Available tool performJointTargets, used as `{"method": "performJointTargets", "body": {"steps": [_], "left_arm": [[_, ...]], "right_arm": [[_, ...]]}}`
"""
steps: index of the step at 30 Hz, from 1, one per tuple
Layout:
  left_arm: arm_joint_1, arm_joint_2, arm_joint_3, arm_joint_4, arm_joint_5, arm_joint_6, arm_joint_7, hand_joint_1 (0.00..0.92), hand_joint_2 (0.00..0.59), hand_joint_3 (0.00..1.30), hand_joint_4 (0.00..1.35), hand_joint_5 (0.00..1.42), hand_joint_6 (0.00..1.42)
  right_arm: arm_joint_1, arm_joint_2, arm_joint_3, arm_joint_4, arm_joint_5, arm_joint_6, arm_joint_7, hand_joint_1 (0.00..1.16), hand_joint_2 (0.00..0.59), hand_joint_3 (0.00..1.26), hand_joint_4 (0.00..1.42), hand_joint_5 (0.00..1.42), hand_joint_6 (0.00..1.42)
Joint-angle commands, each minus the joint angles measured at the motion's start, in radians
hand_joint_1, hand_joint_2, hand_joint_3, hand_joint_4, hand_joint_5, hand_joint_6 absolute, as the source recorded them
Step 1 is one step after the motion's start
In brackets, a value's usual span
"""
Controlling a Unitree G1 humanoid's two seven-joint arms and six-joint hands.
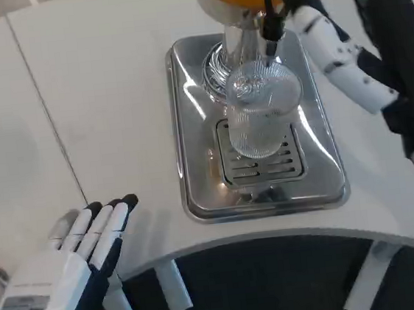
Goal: Grasp the cup under the faucet to collect the drink, then remove the cup.
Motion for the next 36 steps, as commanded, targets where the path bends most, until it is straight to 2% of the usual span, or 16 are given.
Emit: {"method": "performJointTargets", "body": {"steps": [1,6,17,26,31,36], "left_arm": [[0.005,-0.011,-0.002,-0.002,0.017,-0.012,0.007,0.000,0.034,0.00,0.00,0.00,0.00],[0.002,-0.017,-0.001,-0.003,0.021,-0.011,0.009,0.000,0.036,0.00,0.00,0.00,0.00],[0.000,-0.025,0.015,-0.006,0.024,-0.019,0.022,0.000,0.042,0.00,0.00,0.00,0.00],[-0.006,-0.026,0.025,0.001,0.019,-0.022,0.014,0.000,0.044,0.00,0.00,0.00,0.00],[-0.013,-0.025,0.027,0.006,0.012,-0.021,0.009,0.000,0.044,0.00,0.00,0.00,0.00],[-0.019,-0.024,0.024,0.015,0.008,-0.022,0.006,0.000,0.045,0.00,0.00,0.00,0.00]], "right_arm": [[-0.027,0.017,0.028,0.012,0.028,0.007,-0.020,0.35,0.511,0.00,0.00,0.00,0.00],[-0.028,0.031,0.054,0.023,0.050,-0.002,-0.030,0.35,0.513,0.00,0.00,0.00,0.00],[0.050,0.057,0.091,0.049,0.080,-0.060,-0.098,0.36,0.512,0.00,0.00,0.00,0.00],[0.046,0.055,0.114,0.090,0.086,-0.096,-0.132,0.37,0.512,0.00,0.00,0.00,0.00],[0.012,0.049,0.107,0.118,0.087,-0.079,-0.127,0.37,0.509,0.00,0.00,0.00,0.00],[0.004,0.027,0.115,0.109,0.092,-0.050,-0.091,0.36,0.506,0.00,0.00,0.00,0.00]]}}
